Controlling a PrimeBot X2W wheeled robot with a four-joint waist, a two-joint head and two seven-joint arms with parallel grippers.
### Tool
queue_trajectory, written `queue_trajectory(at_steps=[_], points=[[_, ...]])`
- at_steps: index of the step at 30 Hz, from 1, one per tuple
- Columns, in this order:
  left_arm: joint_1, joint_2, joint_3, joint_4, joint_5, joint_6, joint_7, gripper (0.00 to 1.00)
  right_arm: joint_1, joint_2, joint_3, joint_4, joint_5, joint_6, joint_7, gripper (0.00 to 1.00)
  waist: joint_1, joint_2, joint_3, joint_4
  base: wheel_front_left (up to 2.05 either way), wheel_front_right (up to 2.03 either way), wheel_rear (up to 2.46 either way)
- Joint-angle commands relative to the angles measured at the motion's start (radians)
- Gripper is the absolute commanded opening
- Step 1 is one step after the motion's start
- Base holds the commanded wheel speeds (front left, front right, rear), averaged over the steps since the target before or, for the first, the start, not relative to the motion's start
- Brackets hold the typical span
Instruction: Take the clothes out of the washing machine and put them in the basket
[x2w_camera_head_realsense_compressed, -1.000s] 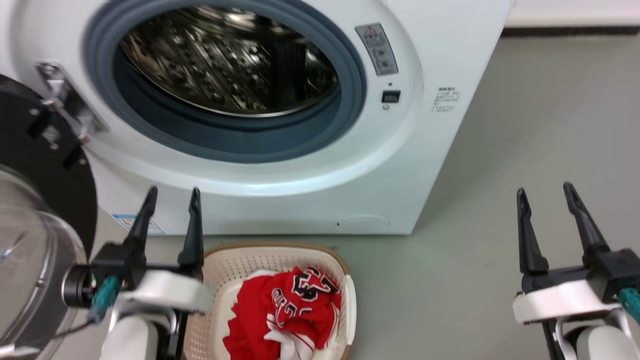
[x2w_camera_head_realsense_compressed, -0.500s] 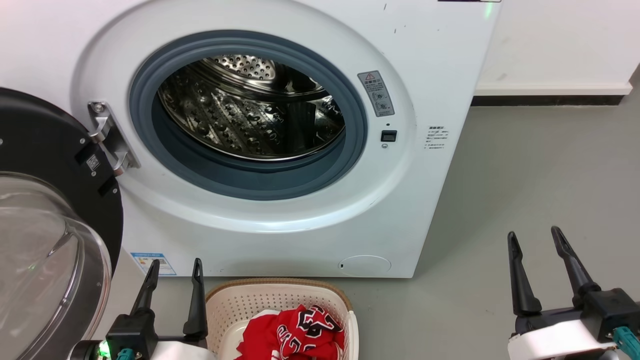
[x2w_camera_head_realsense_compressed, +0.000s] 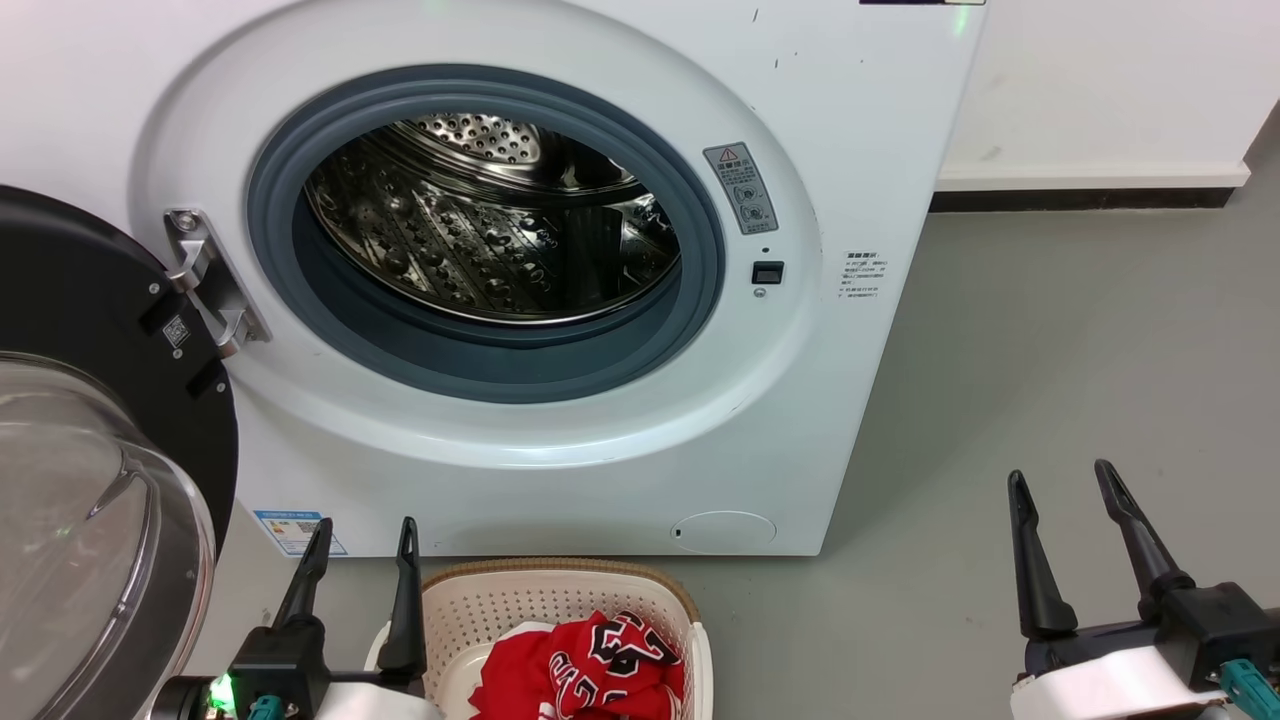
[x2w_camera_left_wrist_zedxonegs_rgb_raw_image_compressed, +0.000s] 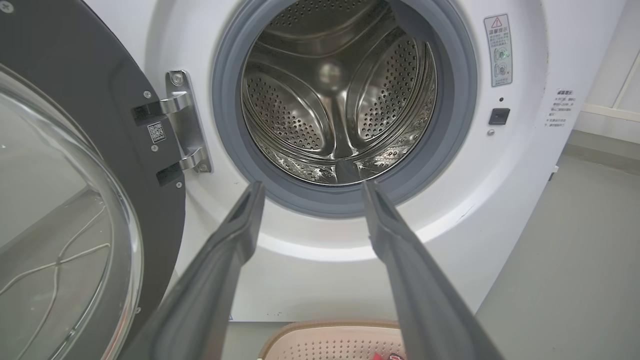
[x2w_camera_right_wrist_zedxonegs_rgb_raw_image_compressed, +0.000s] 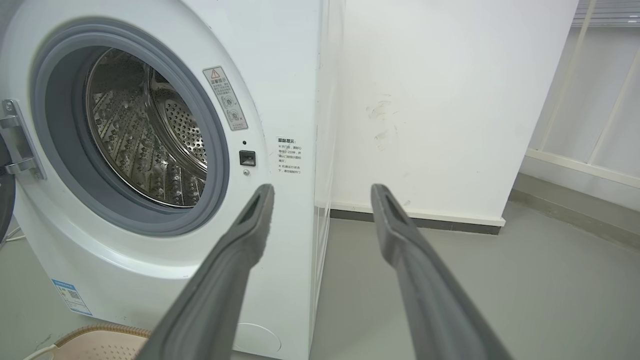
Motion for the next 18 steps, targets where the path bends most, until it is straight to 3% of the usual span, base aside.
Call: queue_trajectory(at_steps=[1,18], points=[[-0.009,-0.002,0.001,0.002,0.009,0.006,-0.003,1.0,0.0,0.001,0.001,-0.002,-0.006,-0.001,-0.002,1.0,0.0,-0.0001,0.001,-0.001,0.0,0.0,0.0],[-0.012,-0.003,0.01,0.002,0.021,0.006,-0.003,1.0,-0.003,0.001,0.01,0.007,-0.009,-0.001,-0.002,1.0,0.0,-0.0001,-0.002,-0.019,0.0,0.0,0.0]])
